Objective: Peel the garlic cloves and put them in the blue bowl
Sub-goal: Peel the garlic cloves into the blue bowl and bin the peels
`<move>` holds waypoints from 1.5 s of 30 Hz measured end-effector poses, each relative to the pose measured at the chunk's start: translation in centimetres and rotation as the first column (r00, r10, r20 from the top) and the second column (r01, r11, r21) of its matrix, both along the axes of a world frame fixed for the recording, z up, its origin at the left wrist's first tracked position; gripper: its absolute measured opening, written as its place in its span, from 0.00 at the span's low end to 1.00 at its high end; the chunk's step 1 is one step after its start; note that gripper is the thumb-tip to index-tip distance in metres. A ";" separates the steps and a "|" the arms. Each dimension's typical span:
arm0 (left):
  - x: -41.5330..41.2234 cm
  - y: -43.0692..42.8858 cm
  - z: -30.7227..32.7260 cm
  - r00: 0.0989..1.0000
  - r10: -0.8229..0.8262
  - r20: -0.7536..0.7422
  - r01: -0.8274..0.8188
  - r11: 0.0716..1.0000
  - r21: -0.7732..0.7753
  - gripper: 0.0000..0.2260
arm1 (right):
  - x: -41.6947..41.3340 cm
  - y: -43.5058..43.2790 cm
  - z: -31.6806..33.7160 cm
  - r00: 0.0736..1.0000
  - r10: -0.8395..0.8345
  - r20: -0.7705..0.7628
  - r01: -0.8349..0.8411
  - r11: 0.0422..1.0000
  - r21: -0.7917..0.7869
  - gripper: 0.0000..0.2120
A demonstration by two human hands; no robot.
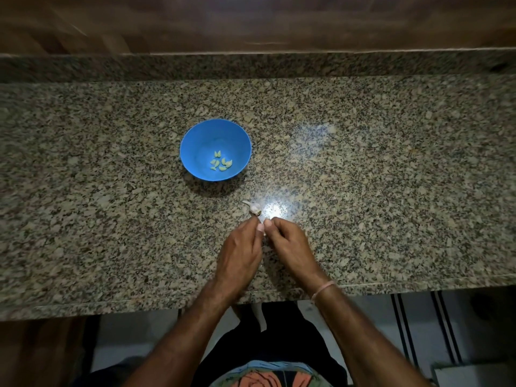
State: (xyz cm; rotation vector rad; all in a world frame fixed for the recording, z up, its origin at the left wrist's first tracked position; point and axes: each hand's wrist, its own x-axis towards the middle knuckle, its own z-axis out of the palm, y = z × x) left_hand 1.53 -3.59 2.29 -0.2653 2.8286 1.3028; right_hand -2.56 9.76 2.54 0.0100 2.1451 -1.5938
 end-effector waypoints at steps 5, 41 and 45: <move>-0.4 1.1 2.0 0.955 0.069 0.287 -0.160 0.939 0.305 0.17 | 0.2 0.6 0.5 0.993 0.048 -0.110 -0.048 0.999 0.003 0.15; -1.9 4.2 1.0 0.904 0.404 0.141 -0.427 0.868 0.252 0.06 | -3.3 2.4 -0.3 0.967 -0.021 0.253 0.049 0.994 -0.102 0.17; -1.7 4.2 -0.2 0.774 0.494 0.396 -0.630 0.660 0.410 0.07 | -2.7 2.6 -0.5 1.000 -0.001 -0.015 0.001 0.999 0.033 0.17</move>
